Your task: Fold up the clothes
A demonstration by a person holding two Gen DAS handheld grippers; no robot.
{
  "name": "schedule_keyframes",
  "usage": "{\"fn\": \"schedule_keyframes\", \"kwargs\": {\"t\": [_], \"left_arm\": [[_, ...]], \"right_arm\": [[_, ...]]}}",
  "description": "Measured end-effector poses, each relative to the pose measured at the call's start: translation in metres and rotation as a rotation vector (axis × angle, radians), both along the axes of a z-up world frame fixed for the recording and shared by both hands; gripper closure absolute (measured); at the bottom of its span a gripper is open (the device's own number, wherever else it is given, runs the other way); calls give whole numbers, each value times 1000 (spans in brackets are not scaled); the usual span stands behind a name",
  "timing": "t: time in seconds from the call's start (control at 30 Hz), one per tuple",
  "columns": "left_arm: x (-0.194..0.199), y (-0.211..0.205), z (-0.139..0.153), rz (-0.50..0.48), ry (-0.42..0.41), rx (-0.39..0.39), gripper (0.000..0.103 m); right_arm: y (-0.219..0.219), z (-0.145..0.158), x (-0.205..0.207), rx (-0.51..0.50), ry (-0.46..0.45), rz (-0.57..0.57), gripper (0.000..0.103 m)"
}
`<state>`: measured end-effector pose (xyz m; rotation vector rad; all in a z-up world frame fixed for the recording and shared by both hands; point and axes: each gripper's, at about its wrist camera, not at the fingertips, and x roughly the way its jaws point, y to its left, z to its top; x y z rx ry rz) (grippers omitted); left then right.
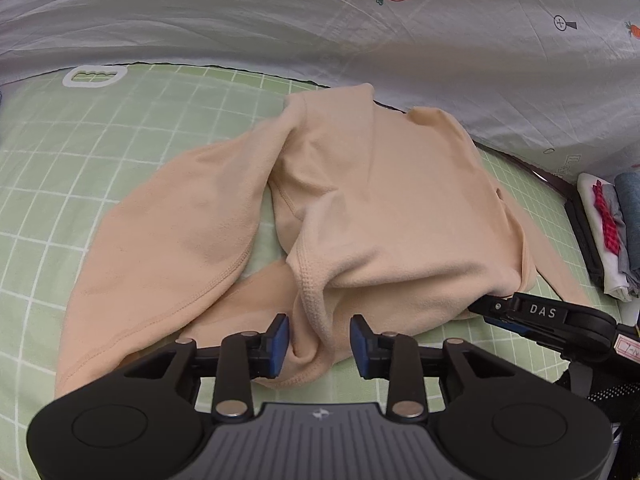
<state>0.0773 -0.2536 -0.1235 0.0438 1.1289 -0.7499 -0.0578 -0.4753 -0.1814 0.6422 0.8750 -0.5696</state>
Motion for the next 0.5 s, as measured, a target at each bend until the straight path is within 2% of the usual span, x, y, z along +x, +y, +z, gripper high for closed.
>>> {"fn": "schedule_keyframes", "kwargs": {"t": [0.07, 0.13, 0.2, 0.23, 0.5], "left_arm": [[1, -3, -3, -21, -1, 8, 63], [2, -5, -4, -34, -6, 12, 66], [4, -7, -5, -40, -12, 22, 90], [6, -8, -4, -33, -15, 34, 97], [-11, 9, 39, 89, -92, -32, 97]], "right_arm": [[1, -4, 3, 8, 19, -1, 85], [2, -4, 1, 9, 15, 6, 94], [1, -1, -4, 11, 3, 5, 98], [0, 2, -6, 13, -5, 3, 100], [-16, 57, -65, -67, -96, 5, 101]]}}
